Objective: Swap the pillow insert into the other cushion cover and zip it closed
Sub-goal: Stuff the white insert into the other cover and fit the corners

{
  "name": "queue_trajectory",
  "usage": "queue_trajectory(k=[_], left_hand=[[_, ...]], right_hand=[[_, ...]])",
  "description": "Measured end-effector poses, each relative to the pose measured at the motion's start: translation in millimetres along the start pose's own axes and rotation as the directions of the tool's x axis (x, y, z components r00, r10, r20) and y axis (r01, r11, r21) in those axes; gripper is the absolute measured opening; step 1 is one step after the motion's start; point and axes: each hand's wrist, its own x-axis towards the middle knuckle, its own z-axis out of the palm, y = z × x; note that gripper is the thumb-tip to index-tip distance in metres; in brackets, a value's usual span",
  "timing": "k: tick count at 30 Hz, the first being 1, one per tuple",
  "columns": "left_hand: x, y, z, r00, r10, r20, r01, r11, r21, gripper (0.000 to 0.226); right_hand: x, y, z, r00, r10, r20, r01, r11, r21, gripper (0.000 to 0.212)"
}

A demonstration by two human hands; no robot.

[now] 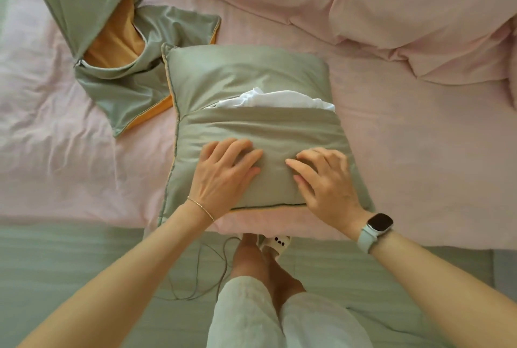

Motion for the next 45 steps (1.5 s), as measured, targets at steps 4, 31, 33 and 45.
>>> queue_trajectory(k=[4,31,33,45], left_hand=[[7.4,-12.9,-1.8,0.984,-0.084,0.156,0.066,0.991,0.117,0.039],[99.3,-114.2,145.7,0.924,-0.381,-0.014,0.363,0.867,0.343,0.039],[113.8,-126.6,149.0,0.929,-0.367,0.056,0.330,0.886,0.325,0.034],[92.4,-99.7,85.7,0.930,-0.332,0.156,0.330,0.943,0.036,0.054]], right_hand=[[7.8,-5.4,-6.5,0.976,0.059,0.209,-0.023,0.985,-0.172,0.049],[131.1,99.7,140.6,0.982,0.143,0.122,-0.094,0.936,-0.340,0.033],[152.6,108.8,143.2,0.977,0.154,0.150,-0.105,0.950,-0.293,0.040],[107.4,75.7,75.3,0.961,0.209,0.180,-0.192,0.976,-0.104,0.054]])
